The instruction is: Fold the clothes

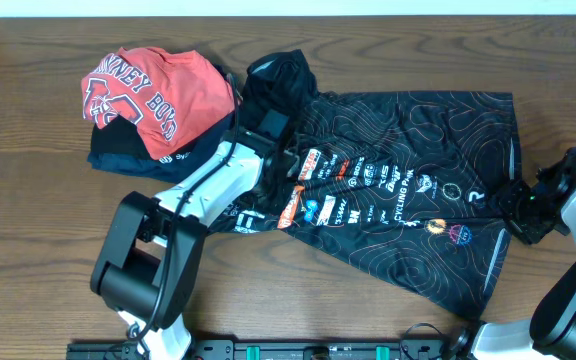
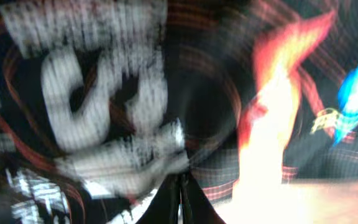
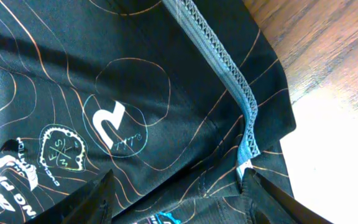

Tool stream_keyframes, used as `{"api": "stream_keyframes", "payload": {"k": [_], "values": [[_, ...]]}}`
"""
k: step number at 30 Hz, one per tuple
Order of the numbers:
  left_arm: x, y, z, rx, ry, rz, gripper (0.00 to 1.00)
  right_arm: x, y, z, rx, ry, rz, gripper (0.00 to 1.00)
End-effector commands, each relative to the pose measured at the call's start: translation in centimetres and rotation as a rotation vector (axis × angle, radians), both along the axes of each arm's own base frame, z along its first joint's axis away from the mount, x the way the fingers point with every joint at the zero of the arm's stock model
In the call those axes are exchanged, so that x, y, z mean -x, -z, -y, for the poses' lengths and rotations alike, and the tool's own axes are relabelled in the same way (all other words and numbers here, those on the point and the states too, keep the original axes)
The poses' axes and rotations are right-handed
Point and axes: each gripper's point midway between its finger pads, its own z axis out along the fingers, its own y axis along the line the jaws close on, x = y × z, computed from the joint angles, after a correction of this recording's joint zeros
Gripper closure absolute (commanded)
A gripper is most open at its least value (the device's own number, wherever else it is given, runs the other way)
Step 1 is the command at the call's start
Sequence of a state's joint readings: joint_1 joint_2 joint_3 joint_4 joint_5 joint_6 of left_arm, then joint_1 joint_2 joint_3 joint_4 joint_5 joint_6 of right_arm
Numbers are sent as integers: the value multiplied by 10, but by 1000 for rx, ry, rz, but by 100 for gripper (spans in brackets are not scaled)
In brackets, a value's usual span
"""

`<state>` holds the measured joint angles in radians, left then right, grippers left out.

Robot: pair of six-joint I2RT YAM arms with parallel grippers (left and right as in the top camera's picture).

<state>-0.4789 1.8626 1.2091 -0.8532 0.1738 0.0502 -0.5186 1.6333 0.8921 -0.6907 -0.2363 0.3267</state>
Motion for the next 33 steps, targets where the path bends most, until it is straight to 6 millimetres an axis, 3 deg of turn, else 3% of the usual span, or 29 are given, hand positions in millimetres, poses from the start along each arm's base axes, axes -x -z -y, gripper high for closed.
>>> {"api": "stream_keyframes", "payload": {"k": [1,4,7,16,22,23,25,26,29,33], "values": [[-15,-45,7,51,-11,102,94,1,-2,0,-9,15,9,37],[-13,-69,7,79,-26,149,94,1,-2,0,-9,15,9,36],[-10,-71,7,79,-19,150,73,1,-2,0,-9,16,9,33],[-5,-14,13,27,9,65,56,2,-2,-1,-12,16,5,30],[-3,12,11,-5,33,11,60,3,-2,-1,-14,16,2,29],[-3,15,11,-7,33,6,66,2,-2,-1,-14,16,2,29],[-1,19,10,-14,33,-7,91,3,-2,-1,-14,15,2,29],[1,20,9,-20,23,-17,94,3,-2,-1,-14,15,2,30],[9,9,6,-36,5,-56,94,3,-2,-2,-15,15,0,29],[20,-31,0,-56,5,-96,94,3,-2,-1,-14,15,1,30]]}}
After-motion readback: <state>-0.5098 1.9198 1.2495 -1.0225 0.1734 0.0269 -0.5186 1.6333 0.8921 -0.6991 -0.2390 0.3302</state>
